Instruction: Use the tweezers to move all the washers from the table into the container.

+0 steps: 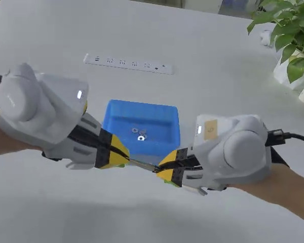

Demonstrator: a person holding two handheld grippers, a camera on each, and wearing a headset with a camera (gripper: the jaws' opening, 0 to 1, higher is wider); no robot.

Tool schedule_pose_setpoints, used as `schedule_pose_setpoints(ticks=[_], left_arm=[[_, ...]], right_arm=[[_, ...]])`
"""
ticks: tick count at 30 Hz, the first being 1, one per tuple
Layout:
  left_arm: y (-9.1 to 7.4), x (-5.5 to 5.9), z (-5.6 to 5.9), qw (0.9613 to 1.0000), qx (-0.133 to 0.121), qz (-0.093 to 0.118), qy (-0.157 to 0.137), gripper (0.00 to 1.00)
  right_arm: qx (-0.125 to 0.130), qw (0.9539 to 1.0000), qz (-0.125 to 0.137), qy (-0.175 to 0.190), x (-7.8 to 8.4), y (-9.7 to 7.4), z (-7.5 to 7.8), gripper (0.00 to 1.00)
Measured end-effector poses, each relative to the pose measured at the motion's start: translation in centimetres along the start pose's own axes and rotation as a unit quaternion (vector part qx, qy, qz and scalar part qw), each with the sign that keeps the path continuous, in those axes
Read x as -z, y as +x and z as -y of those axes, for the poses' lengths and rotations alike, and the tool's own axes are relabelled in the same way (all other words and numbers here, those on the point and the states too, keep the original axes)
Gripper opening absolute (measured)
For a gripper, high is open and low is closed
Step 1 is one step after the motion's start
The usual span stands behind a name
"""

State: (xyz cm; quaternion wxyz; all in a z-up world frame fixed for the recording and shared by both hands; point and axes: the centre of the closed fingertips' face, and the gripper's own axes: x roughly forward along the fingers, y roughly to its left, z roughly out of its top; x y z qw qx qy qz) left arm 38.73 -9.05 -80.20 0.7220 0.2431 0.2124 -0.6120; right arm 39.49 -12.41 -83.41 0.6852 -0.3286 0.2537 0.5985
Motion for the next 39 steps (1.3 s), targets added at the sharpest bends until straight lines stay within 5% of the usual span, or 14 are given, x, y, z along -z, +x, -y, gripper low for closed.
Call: schedule_pose_setpoints(ticks=[5, 16, 27, 39], left_arm=[[1.5, 1.7, 0.4, 0.9998, 0.007, -0.012, -0.013, 0.06], [3.1, 4.6, -0.9, 0.9985, -0.003, -0.039, -0.039, 0.06], [4.2, 6.4, -0.7, 0.9964, -0.004, -0.077, -0.035, 0.06], [4.6, 7.2, -0.9, 0.9954, -0.003, -0.087, -0.040, 0.06]], right_arm=[[-0.014, 0.9996, -0.023, -0.007, 1.6, 1.2, -0.4, 0.09], [-0.022, 0.9987, -0.044, -0.014, 2.9, 3.3, 0.7, 0.09], [-0.027, 0.9984, -0.048, -0.011, 3.3, 3.9, 0.6, 0.09], [-0.026, 0.9982, -0.053, -0.009, 3.6, 4.0, 0.6, 0.09]])
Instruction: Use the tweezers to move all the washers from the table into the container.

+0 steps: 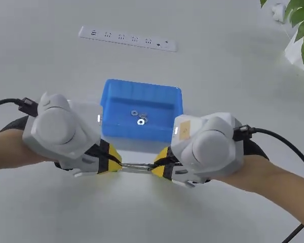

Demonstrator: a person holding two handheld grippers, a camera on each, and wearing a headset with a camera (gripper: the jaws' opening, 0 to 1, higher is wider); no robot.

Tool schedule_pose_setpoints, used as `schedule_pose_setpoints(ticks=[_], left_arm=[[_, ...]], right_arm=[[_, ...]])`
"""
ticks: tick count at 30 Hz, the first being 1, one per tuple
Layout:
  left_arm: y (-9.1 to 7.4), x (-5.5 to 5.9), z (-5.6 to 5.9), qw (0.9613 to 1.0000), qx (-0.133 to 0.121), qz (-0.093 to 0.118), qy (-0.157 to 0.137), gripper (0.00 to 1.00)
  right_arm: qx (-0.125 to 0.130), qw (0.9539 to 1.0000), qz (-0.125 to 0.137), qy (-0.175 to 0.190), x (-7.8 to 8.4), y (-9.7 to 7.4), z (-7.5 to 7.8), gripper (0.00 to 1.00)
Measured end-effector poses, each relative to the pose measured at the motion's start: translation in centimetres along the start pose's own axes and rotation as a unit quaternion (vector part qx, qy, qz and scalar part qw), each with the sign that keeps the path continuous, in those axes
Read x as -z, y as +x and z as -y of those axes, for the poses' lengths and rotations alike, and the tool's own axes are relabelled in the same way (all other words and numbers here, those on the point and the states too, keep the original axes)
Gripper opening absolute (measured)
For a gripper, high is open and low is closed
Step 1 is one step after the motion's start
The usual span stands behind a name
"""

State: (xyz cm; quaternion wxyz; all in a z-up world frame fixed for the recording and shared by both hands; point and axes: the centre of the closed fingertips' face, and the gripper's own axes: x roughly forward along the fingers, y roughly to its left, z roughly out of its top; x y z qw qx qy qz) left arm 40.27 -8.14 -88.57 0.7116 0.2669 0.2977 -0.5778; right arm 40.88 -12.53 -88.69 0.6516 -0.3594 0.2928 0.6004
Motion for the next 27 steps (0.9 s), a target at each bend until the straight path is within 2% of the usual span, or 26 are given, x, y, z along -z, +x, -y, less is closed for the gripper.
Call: schedule_pose_setpoints(ticks=[3, 9, 15, 19, 21, 27], left_arm=[[0.1, 0.2, 0.0, 1.0000, 0.003, 0.000, -0.005, 0.06], [0.2, 0.0, 0.1, 0.9999, 0.004, 0.003, -0.009, 0.06], [0.1, -0.1, 0.0, 0.9999, -0.001, 0.002, -0.011, 0.06], [-0.3, -0.2, -0.1, 0.9999, -0.005, 0.003, -0.016, 0.06], [-0.7, -0.3, -0.3, 0.9997, -0.008, 0.005, -0.022, 0.06], [-1.7, -0.5, -0.9, 0.9993, -0.022, 0.010, -0.029, 0.07]], right_arm=[[0.003, 1.0000, 0.003, 0.004, 0.1, 0.1, 0.1, 0.09], [0.009, 0.9998, 0.001, 0.015, 0.3, 0.1, 0.6, 0.11], [0.009, 0.9998, -0.002, 0.018, 0.3, 0.0, 0.3, 0.11], [0.008, 0.9998, -0.004, 0.019, 0.3, -0.1, 0.2, 0.12], [0.005, 0.9994, 0.007, 0.034, 0.0, -0.2, 0.1, 0.13], [0.018, 0.9988, 0.014, 0.043, -0.4, -1.0, 0.8, 0.13]])
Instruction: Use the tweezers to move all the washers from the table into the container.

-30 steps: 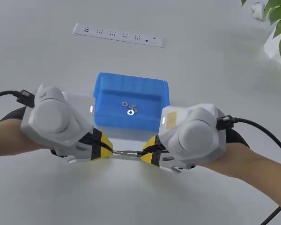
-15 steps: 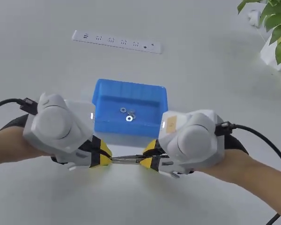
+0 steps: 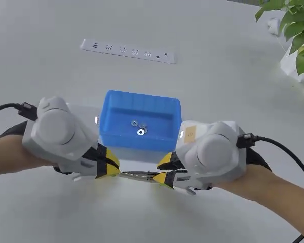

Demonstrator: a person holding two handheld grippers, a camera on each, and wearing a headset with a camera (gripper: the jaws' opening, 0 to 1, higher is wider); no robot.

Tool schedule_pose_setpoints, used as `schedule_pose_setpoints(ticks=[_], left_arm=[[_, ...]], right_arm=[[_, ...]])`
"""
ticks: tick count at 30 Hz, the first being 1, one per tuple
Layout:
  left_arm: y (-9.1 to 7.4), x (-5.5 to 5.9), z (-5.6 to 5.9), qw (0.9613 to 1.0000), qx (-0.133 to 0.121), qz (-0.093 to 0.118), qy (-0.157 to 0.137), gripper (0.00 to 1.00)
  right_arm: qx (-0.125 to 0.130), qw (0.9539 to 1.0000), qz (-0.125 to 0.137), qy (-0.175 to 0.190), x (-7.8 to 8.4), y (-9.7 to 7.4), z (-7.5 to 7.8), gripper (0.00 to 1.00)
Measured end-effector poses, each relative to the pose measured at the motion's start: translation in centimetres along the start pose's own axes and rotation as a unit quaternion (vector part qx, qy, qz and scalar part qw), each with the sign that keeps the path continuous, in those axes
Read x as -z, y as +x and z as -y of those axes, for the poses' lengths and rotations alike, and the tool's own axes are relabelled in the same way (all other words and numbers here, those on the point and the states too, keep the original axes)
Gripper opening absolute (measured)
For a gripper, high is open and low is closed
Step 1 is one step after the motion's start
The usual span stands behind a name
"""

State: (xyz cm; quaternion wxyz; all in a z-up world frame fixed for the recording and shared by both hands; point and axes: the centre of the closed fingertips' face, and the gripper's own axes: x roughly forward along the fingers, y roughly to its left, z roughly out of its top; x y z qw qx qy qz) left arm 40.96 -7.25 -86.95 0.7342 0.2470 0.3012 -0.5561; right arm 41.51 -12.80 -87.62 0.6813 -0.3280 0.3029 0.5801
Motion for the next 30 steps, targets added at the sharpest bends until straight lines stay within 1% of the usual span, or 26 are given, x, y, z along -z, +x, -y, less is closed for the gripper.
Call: schedule_pose_setpoints(ticks=[4, 5, 6, 7, 8, 9, 10, 12, 14, 18, 20, 21, 23, 24, 25, 26, 27, 29, 30], left_arm=[[-0.8, -0.1, 0.0, 1.0000, -0.005, -0.003, -0.001, 0.08], [-0.8, -0.2, 0.2, 1.0000, -0.002, -0.001, -0.005, 0.10], [-1.0, -0.4, 0.5, 0.9998, 0.005, 0.007, -0.020, 0.12], [-1.3, -0.3, 0.5, 0.9997, 0.001, 0.005, -0.026, 0.13], [-1.5, -0.1, 0.5, 0.9998, -0.003, 0.002, -0.021, 0.13], [-1.7, 0.2, 0.5, 0.9998, -0.009, -0.007, -0.017, 0.13], [-1.8, 0.3, 0.7, 0.9997, -0.010, -0.009, -0.019, 0.13], [-2.1, 0.5, 0.8, 0.9995, -0.015, -0.010, -0.025, 0.13], [-2.5, 0.3, 1.2, 0.9994, -0.021, -0.007, -0.029, 0.13], [-3.7, -0.5, 1.9, 0.9984, -0.036, 0.009, -0.043, 0.16], [-4.4, -0.6, 2.4, 0.9980, -0.043, 0.013, -0.046, 0.17], [-4.7, -0.6, 2.6, 0.9977, -0.045, 0.014, -0.048, 0.17], [-5.6, -1.1, 3.1, 0.9970, -0.052, 0.025, -0.051, 0.19], [-6.1, -2.2, 3.9, 0.9952, -0.041, 0.059, -0.066, 0.20], [-6.5, -3.0, 4.4, 0.9932, -0.034, 0.082, -0.075, 0.22], [-7.0, -3.4, 4.6, 0.9920, -0.040, 0.096, -0.072, 0.23], [-7.3, -3.2, 4.8, 0.9928, -0.043, 0.090, -0.067, 0.23], [-7.7, -3.1, 5.5, 0.9935, -0.047, 0.084, -0.060, 0.24], [-8.0, -3.1, 5.9, 0.9936, -0.047, 0.082, -0.062, 0.25]], right_arm=[[0.008, 1.0000, 0.002, 0.001, -0.2, -0.4, 0.0, 0.13], [0.012, 0.9999, 0.004, 0.004, -0.3, -0.7, 0.0, 0.13], [0.013, 0.9999, 0.007, 0.008, -0.4, -0.9, 0.0, 0.13], [0.016, 0.9993, 0.019, 0.026, -0.7, -1.2, 0.0, 0.13], [0.019, 0.9984, 0.033, 0.043, -1.1, -1.5, 0.0, 0.13], [0.023, 0.9976, 0.041, 0.052, -1.4, -1.7, 0.1, 0.13], [0.031, 0.9973, 0.040, 0.054, -1.3, -2.1, 0.4, 0.13], [0.038, 0.9966, 0.044, 0.057, -1.3, -2.7, 0.4, 0.13], [0.043, 0.9955, 0.054, 0.065, -1.6, -3.3, 0.3, 0.13], [0.051, 0.9941, 0.064, 0.071, -1.5, -4.6, -0.4, 0.14], [0.057, 0.9934, 0.069, 0.073, -1.3, -5.2, -0.7, 0.14], [0.060, 0.9926, 0.073, 0.076, -1.2, -5.6, -1.0, 0.14], [0.062, 0.9901, 0.092, 0.087, -1.4, -6.5, -1.5, 0.15], [0.063, 0.9896, 0.096, 0.087, -1.4, -6.8, -1.7, 0.16], [0.065, 0.9898, 0.095, 0.084, -1.3, -7.3, -2.0, 0.16], [0.067, 0.9898, 0.097, 0.080, -1.2, -7.5, -2.2, 0.16], [0.066, 0.9893, 0.104, 0.078, -1.3, -7.9, -2.5, 0.16], [0.064, 0.9878, 0.117, 0.081, -1.5, -8.6, -3.2, 0.17], [0.063, 0.9875, 0.119, 0.082, -1.5, -8.9, -3.4, 0.17]])
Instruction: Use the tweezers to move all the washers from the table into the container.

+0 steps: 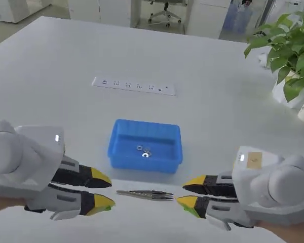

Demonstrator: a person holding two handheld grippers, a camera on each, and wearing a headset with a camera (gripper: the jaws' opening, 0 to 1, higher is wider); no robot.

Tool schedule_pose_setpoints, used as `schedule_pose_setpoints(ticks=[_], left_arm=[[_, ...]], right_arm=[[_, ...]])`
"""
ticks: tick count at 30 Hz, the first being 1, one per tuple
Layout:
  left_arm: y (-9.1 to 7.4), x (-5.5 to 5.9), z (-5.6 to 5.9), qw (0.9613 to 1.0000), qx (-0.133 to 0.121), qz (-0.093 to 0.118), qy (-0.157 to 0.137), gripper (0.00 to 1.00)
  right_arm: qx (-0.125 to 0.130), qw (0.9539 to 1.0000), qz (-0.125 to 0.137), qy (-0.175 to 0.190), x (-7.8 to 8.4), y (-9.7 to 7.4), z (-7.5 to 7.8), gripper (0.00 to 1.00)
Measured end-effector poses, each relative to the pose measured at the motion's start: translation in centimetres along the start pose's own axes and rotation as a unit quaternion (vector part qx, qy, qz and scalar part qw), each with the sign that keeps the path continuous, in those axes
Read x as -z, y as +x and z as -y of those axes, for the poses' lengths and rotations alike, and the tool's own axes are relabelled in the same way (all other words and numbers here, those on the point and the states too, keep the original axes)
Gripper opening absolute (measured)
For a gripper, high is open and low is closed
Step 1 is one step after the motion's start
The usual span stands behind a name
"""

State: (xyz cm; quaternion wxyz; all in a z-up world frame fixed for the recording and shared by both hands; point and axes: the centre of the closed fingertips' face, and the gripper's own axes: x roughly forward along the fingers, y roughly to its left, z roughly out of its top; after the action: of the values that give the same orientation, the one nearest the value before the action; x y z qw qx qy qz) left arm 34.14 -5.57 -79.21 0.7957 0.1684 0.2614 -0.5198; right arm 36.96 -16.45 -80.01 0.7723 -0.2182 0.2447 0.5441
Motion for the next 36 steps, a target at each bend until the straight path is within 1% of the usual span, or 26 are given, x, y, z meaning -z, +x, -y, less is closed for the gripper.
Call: schedule_pose_setpoints(ticks=[3, 4, 8, 9, 10, 11, 12, 14, 15, 17, 18, 20, 23, 24, 25, 28, 29, 31, 32, 34, 36], left_arm=[[-0.8, 0.1, 1.2, 1.0000, 0.002, 0.002, -0.005, 0.25], [-1.1, 0.0, 1.7, 1.0000, -0.002, 0.004, -0.003, 0.25], [-1.8, 0.1, 3.1, 1.0000, -0.004, 0.004, -0.004, 0.27], [-2.0, 0.2, 3.4, 1.0000, -0.008, 0.002, -0.005, 0.27], [-2.2, 0.4, 3.7, 0.9999, -0.008, 0.000, -0.010, 0.28], [-2.3, 0.6, 4.2, 0.9997, -0.005, -0.004, -0.025, 0.30], [-2.5, 0.6, 4.6, 0.9993, -0.006, -0.001, -0.037, 0.32], [-2.8, 0.3, 5.1, 0.9992, -0.016, 0.011, -0.034, 0.33], [-2.9, 0.2, 5.3, 0.9990, -0.017, 0.013, -0.039, 0.33], [-3.0, 0.3, 5.6, 0.9989, -0.022, 0.012, -0.039, 0.33], [-3.2, 0.2, 5.7, 0.9988, -0.027, 0.012, -0.040, 0.34], [-3.5, 0.0, 5.8, 0.9982, -0.034, 0.018, -0.047, 0.37], [-3.8, -0.4, 6.2, 0.9974, -0.033, 0.024, -0.060, 0.43], [-4.0, -0.6, 6.4, 0.9972, -0.035, 0.030, -0.058, 0.45], [-4.1, -0.8, 6.5, 0.9969, -0.036, 0.035, -0.060, 0.46], [-4.5, -1.4, 6.9, 0.9957, -0.035, 0.051, -0.069, 0.49], [-4.5, -1.5, 7.1, 0.9954, -0.032, 0.053, -0.074, 0.50], [-4.4, -1.3, 7.5, 0.9948, -0.022, 0.051, -0.086, 0.53], [-4.4, -1.3, 7.6, 0.9948, -0.021, 0.050, -0.086, 0.54], [-4.4, -0.8, 7.6, 0.9951, -0.027, 0.043, -0.085, 0.55], [-4.5, -0.4, 7.5, 0.9948, -0.033, 0.037, -0.089, 0.56]], right_arm=[[0.004, 1.0000, 0.008, 0.000, 0.0, -1.0, -0.6, 0.18], [0.007, 0.9999, 0.014, 0.001, -0.1, -1.5, -0.9, 0.18], [0.014, 0.9991, 0.035, 0.019, -0.1, -3.0, -1.5, 0.19], [0.018, 0.9990, 0.035, 0.020, 0.0, -3.2, -1.5, 0.19], [0.023, 0.9989, 0.034, 0.020, 0.2, -3.4, -1.5, 0.21], [0.028, 0.9989, 0.033, 0.019, 0.3, -3.6, -1.5, 0.22], [0.033, 0.9989, 0.030, 0.017, 0.6, -4.0, -1.6, 0.22], [0.038, 0.9983, 0.038, 0.025, 0.7, -4.6, -1.7, 0.23], [0.040, 0.9976, 0.044, 0.035, 0.6, -4.9, -1.8, 0.24], [0.044, 0.9970, 0.050, 0.040, 0.6, -5.3, -1.9, 0.24], [0.043, 0.9969, 0.050, 0.042, 0.7, -5.5, -2.1, 0.25], [0.042, 0.9966, 0.050, 0.050, 0.8, -5.7, -2.5, 0.28], [0.037, 0.9964, 0.052, 0.055, 1.0, -5.8, -3.3, 0.32], [0.026, 0.9963, 0.057, 0.060, 0.9, -5.9, -4.0, 0.33], [0.020, 0.9961, 0.058, 0.064, 0.9, -5.9, -4.3, 0.34], [0.010, 0.9966, 0.058, 0.058, 1.1, -6.0, -5.1, 0.35], [0.002, 0.9962, 0.059, 0.064, 1.1, -6.0, -5.5, 0.37], [-0.007, 0.9960, 0.058, 0.067, 1.2, -6.0, -6.0, 0.41], [-0.008, 0.9961, 0.057, 0.067, 1.3, -5.9, -6.2, 0.44], [-0.012, 0.9964, 0.054, 0.064, 1.3, -5.9, -6.7, 0.45], [-0.012, 0.9968, 0.051, 0.060, 1.4, -5.8, -6.9, 0.45]])
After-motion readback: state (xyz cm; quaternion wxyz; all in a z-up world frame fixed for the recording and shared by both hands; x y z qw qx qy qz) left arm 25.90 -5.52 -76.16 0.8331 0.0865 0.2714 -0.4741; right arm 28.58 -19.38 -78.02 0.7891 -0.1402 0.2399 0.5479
